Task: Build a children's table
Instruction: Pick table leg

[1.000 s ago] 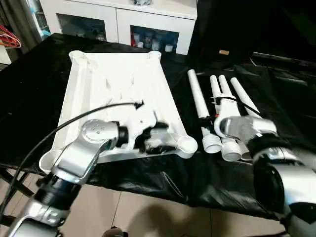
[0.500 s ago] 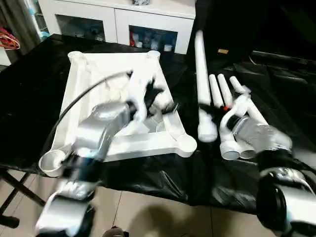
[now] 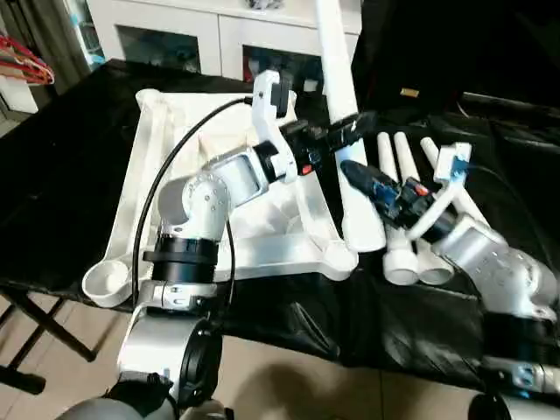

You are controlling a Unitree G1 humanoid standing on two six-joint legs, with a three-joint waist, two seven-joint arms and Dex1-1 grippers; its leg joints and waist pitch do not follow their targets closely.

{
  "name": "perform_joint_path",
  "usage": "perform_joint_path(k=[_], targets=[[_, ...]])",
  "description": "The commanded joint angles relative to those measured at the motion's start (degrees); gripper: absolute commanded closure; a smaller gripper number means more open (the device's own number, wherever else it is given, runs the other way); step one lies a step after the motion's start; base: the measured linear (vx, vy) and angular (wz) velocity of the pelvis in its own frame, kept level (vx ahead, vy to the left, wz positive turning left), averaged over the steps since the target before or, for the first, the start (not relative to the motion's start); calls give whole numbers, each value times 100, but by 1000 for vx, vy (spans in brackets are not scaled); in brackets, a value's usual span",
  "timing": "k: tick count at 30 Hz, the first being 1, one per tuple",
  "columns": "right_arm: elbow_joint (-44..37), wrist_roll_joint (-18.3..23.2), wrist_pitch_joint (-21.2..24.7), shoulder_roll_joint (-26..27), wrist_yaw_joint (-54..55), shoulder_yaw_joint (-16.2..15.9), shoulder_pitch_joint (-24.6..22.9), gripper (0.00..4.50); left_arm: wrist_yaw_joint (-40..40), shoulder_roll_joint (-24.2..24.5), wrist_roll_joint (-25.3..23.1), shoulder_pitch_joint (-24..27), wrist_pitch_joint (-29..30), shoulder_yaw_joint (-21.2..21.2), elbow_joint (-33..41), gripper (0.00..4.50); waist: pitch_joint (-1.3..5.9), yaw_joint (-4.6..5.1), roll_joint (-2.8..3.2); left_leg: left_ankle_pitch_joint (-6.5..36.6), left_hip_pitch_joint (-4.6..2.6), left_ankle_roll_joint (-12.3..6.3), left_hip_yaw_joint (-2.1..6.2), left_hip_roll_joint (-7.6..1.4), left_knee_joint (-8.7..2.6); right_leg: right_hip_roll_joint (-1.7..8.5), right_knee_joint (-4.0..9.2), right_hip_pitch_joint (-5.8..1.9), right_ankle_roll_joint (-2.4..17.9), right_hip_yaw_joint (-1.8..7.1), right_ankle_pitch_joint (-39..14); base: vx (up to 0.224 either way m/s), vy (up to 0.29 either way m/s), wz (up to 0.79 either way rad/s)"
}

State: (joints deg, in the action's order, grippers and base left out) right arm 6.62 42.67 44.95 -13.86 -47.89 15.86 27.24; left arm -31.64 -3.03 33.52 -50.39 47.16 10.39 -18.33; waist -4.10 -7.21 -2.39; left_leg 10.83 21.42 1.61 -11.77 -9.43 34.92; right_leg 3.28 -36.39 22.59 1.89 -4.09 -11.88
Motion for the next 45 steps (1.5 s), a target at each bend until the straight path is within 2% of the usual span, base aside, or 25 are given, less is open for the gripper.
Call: perform_joint_path(k=[1,7,8,10,11,12,13,15,20,24,28,29,35,37,38,41,42,45], targets=[[-203,16,39,-56,-39,-74,-45,268,80,-61,65,-96,71,-3,127,0,463,-27,19,333,-74,-313,244,-399,-333,610,472,-362,1281,339,-391,0,0,0],[-460,-276,-115,-45,217,-345,-46,268,695,-175,16,-196,276,92,85,0,466,-27,31,286,-65,-344,249,-406,-328,606,472,-348,1209,335,-410,0,0,0],[-541,-357,-153,-18,322,-428,-19,268,816,-197,-10,-219,278,106,56,27,474,-33,26,269,-66,-348,250,-403,-329,611,474,-356,1192,334,-433,0,0,0],[-669,-665,-302,141,735,-701,123,268,1158,-292,-30,-266,305,211,-29,34,472,-26,32,223,-62,-338,257,-419,-334,611,467,-341,1177,334,-379,0,0,0],[-693,-807,-376,207,902,-806,180,268,1294,-332,-48,-282,286,256,-66,38,471,5,26,214,-53,-313,260,-397,-338,598,470,-341,1167,323,-388,0,0,0],[-707,-930,-442,261,1030,-906,223,268,1457,-376,-50,-306,268,325,-119,65,469,15,31,244,-53,-294,263,-405,-336,611,466,-339,1164,332,-397,0,0,0],[-710,-960,-458,272,1055,-928,232,268,1491,-383,-60,-312,247,336,-132,65,469,20,34,248,-58,-284,261,-401,-337,603,475,-334,1155,330,-411,0,0,0],[-761,-1405,-692,441,1441,-1265,364,268,2072,-474,-189,-413,-79,533,-352,77,474,38,52,240,-61,-259,267,-407,-338,596,476,-329,1131,332,-352,0,0,0],[-797,-1831,-906,566,1853,-1511,513,268,2710,-547,-319,-488,-309,719,-475,122,504,39,50,23,-45,-359,281,-416,-326,601,394,-340,1189,330,222,0,0,0],[-842,-2126,-1059,681,2205,-1699,643,268,3205,-625,-499,-478,-456,773,-460,143,494,49,46,68,-42,-398,274,-412,-327,614,398,-346,1208,337,271,0,0,0],[-874,-2247,-1118,751,2296,-1773,706,268,3287,-665,-508,-470,-484,716,-420,175,481,51,45,176,-50,-359,266,-407,-336,609,423,-341,1175,340,63,0,0,0],[-875,-2265,-1126,754,2309,-1784,714,268,3284,-668,-522,-463,-481,687,-405,197,480,53,49,199,-52,-336,270,-410,-341,607,427,-338,1158,339,15,0,0,0],[-927,-2329,-1123,717,2351,-1841,691,268,3085,-633,-545,-410,-562,432,-274,239,483,59,68,188,-52,-317,270,-410,-338,608,409,-342,1161,345,183,0,0,0],[-939,-2311,-1099,718,2344,-1820,682,212,3033,-613,-542,-403,-590,397,-257,250,485,58,63,191,-50,-323,268,-408,-337,607,412,-346,1160,348,190,0,0,0],[-972,-2233,-1059,679,2254,-1762,647,198,2689,-493,-589,-361,-639,152,-155,251,483,53,74,191,-58,-325,273,-414,-342,605,416,-339,1154,345,192,0,0,0],[-966,-2027,-867,453,1942,-1643,546,189,2058,-239,-575,-295,-509,-215,0,257,485,44,84,195,-63,-342,270,-415,-340,604,403,-341,1133,348,206,0,0,0],[-969,-1902,-772,336,1757,-1585,495,164,1821,-128,-562,-273,-429,-347,54,259,485,37,96,205,-72,-340,270,-412,-341,598,403,-344,1138,346,212,0,0,0],[-967,-1756,-668,147,1487,-1520,429,153,1431,46,-546,-249,-381,-527,92,259,482,49,91,219,-55,-333,264,-414,-336,602,398,-348,1210,346,263,0,0,0]])
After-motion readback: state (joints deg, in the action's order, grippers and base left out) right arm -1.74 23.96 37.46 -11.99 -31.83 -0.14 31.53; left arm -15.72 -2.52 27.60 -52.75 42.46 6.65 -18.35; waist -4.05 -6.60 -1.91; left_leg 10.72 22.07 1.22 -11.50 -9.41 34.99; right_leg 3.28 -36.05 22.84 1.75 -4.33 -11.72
